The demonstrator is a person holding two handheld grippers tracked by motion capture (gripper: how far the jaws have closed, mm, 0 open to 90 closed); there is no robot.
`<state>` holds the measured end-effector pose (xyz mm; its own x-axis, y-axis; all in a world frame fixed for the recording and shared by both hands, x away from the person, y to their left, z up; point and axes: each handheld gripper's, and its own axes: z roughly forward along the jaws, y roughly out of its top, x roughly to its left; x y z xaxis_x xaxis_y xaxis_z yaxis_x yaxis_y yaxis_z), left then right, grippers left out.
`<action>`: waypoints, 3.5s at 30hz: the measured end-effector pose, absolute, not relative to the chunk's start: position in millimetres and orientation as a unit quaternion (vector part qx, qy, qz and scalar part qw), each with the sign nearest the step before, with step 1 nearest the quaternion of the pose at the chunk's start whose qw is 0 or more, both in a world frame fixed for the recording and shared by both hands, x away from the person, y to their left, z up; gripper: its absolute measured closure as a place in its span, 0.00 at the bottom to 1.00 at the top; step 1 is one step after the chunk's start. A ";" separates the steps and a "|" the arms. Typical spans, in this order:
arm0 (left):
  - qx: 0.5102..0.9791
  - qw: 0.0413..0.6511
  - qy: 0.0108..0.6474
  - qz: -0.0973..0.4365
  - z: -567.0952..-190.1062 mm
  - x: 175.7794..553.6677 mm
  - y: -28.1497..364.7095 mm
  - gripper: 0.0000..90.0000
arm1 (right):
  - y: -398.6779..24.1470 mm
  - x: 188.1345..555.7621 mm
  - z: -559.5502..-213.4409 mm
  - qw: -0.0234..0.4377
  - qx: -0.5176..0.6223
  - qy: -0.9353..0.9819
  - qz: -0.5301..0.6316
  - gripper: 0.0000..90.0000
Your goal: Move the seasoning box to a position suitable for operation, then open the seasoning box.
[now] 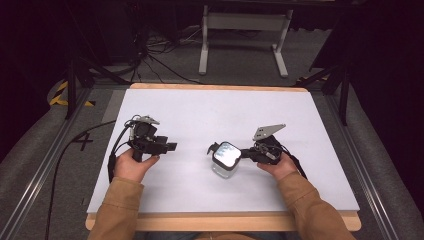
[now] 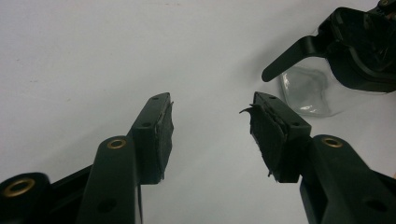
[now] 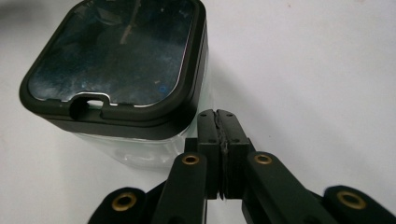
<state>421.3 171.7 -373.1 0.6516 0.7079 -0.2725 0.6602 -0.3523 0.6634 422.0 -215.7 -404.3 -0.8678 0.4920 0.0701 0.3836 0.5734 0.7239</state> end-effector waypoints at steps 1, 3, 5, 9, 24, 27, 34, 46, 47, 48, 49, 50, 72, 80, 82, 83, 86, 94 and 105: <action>0.823 0.387 0.414 0.032 -373.0 421.6 171.5 0.54 | -216.0 421.4 -404.0 0.069 0.247 0.885 0.389 1.00; 0.822 0.389 0.415 0.032 -373.0 422.1 170.4 0.54 | -216.0 419.7 -403.7 0.066 0.244 0.886 0.389 1.00; 0.822 0.389 0.415 0.031 -372.7 422.4 169.9 0.54 | -215.6 417.7 -404.0 0.064 0.241 0.887 0.389 1.00; 0.823 0.391 0.412 0.026 -372.2 424.3 165.7 0.54 | -215.4 414.9 -404.7 0.060 0.234 0.890 0.386 1.00; 0.843 0.378 0.383 -0.006 -368.6 437.9 143.8 0.58 | -206.4 388.3 -409.6 0.048 0.212 0.907 0.361 1.00; 0.844 0.379 0.378 -0.009 -367.6 438.5 141.8 0.59 | -201.9 383.3 -410.7 0.047 0.205 0.911 0.355 1.00; 0.842 0.406 0.354 -0.013 -361.3 436.0 136.7 0.62 | -193.3 374.7 -415.3 0.042 0.192 0.920 0.340 1.00; 0.841 0.421 0.340 -0.016 -354.9 434.5 134.7 0.73 | -194.0 373.0 -414.1 0.044 0.191 0.921 0.337 1.00; 0.843 0.424 0.331 -0.016 -352.7 434.0 133.4 0.73 | -195.2 372.8 -413.6 0.045 0.195 0.919 0.339 1.00; 0.842 0.431 0.324 -0.016 -350.0 432.9 131.3 0.74 | -197.2 372.8 -412.8 0.049 0.200 0.917 0.342 1.00; 0.844 0.435 0.314 -0.014 -345.8 431.0 127.9 0.74 | -199.4 372.7 -411.9 0.052 0.204 0.915 0.345 1.00; 0.843 0.439 0.309 -0.012 -342.6 429.2 124.1 0.75 | -202.2 372.4 -411.0 0.055 0.212 0.912 0.347 1.00; 0.875 0.418 0.241 -0.032 -344.8 449.9 51.5 0.82 | -232.0 357.1 -409.7 0.082 0.246 0.900 0.352 0.99; 0.881 0.402 0.242 -0.055 -354.2 458.8 43.2 0.85 | -238.0 354.2 -410.1 0.084 0.254 0.897 0.352 0.99; 0.883 0.398 0.242 -0.063 -356.6 460.2 43.1 0.87 | -237.6 353.9 -410.5 0.084 0.252 0.897 0.353 0.99; 0.883 0.398 0.242 -0.063 -356.6 460.2 43.1 0.89 | -237.6 353.9 -410.5 0.084 0.252 0.897 0.353 0.99; 0.886 0.391 0.241 -0.068 -359.1 460.1 40.9 0.91 | -237.1 354.3 -410.8 0.084 0.251 0.898 0.352 0.99; 0.885 0.391 0.242 -0.069 -358.9 460.3 40.2 0.94 | -236.5 354.0 -411.2 0.082 0.252 0.898 0.351 0.99; 0.884 0.393 0.242 -0.071 -359.3 460.0 40.3 0.98 | -233.4 353.7 -412.0 0.079 0.249 0.899 0.353 0.99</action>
<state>460.0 40.3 -359.3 0.8725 0.3727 -0.3161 0.4843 -0.5741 0.6602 353.7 -233.4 -412.0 -0.8637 0.5029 0.0339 0.3916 0.6273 0.6732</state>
